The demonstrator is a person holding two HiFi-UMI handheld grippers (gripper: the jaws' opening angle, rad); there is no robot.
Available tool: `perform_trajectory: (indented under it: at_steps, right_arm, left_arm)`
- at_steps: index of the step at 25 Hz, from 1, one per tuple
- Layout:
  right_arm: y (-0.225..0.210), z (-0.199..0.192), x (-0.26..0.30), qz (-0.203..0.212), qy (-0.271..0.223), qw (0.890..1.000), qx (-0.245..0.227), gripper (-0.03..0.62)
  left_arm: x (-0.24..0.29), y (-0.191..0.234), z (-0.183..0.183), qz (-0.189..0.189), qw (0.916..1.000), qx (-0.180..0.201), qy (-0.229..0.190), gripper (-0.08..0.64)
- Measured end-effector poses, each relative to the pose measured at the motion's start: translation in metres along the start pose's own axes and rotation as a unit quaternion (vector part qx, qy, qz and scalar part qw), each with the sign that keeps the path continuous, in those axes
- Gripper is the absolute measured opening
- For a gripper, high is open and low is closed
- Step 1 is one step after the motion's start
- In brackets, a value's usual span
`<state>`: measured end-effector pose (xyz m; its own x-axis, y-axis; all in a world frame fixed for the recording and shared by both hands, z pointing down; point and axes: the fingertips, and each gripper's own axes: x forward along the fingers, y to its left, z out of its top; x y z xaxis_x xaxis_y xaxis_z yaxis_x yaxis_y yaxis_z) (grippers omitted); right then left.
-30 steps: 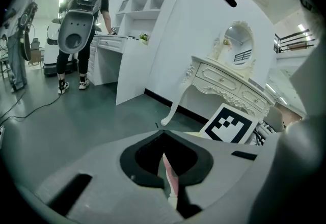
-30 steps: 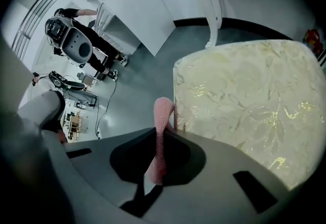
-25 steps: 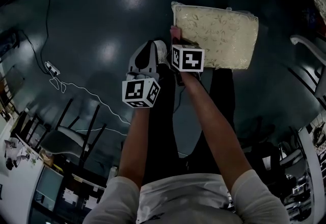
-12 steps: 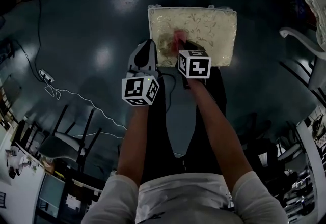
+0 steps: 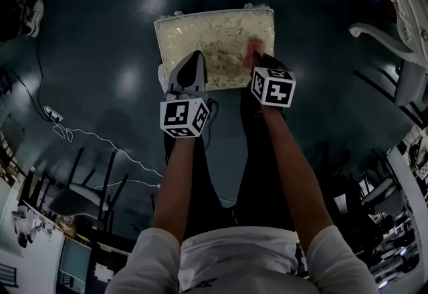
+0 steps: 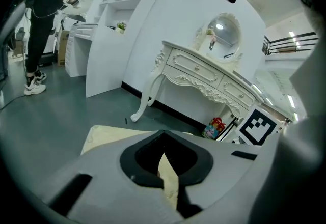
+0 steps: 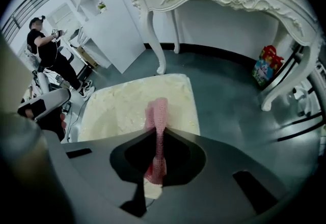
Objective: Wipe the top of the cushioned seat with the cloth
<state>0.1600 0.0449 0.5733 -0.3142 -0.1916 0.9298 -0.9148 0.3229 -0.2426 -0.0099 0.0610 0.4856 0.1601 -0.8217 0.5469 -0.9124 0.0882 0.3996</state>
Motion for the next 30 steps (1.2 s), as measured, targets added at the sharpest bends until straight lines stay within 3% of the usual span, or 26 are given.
perform_trajectory:
  at_steps: [5,13,19,24,27,30]
  right_arm:
    - [-0.032,0.007,-0.009,-0.037,0.001,0.999,0.012,0.021]
    - [-0.074,0.001,0.001,-0.059,0.010,0.997,0.044,0.021]
    - [-0.090,-0.005,0.026,0.024,0.012,0.994,0.110,0.021]
    - [-0.089,0.003,0.025,0.025,0.031,0.997,0.061,0.021]
    - [-0.070,0.014,-0.001,0.005,-0.008,1.000,0.018,0.021]
    - [-0.015,0.017,-0.029,0.031,-0.046,0.998,-0.014,0.021]
  left_arm:
    - [0.017,-0.022,0.000,-0.013,0.9999,0.003,0.003,0.008]
    - [0.021,-0.038,-0.011,-0.020,0.9997,0.007,0.008,0.008]
    - [0.012,-0.027,-0.012,-0.014,0.9998,0.010,0.008,0.008]
    - [-0.002,-0.013,-0.007,-0.004,1.0000,0.006,0.007,0.008]
    - [-0.014,-0.001,-0.006,0.005,1.0000,0.007,0.004,0.008]
    - [-0.031,0.021,0.003,0.021,0.9997,0.006,-0.006,0.008]
